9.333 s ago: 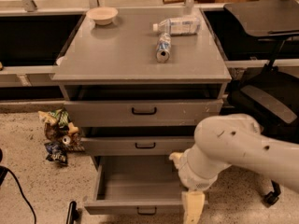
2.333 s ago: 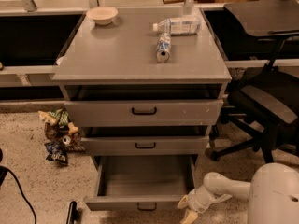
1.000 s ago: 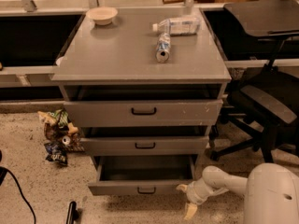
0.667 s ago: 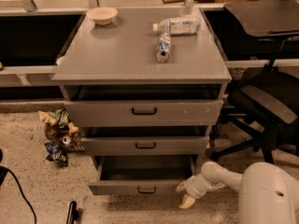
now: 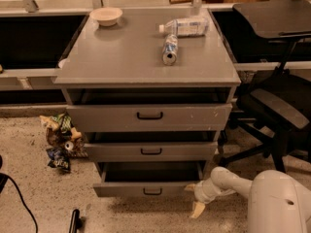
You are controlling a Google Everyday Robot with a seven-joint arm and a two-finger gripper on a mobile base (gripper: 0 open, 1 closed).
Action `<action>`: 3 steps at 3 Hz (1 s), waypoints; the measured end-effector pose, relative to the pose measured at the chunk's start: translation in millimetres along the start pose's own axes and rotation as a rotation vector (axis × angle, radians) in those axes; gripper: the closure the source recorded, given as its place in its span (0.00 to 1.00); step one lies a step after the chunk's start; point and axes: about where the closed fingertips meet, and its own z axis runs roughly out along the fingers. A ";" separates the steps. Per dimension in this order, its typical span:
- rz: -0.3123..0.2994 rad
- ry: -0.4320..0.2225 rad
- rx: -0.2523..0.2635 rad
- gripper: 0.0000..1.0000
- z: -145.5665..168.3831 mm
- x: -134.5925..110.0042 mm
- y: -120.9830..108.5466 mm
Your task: Close bottom drawer
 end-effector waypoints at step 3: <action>0.051 -0.038 0.048 0.00 4.0 17.8 -43.3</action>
Offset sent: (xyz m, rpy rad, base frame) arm 0.1316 -0.0520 -0.0005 0.0435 -0.1178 -0.1751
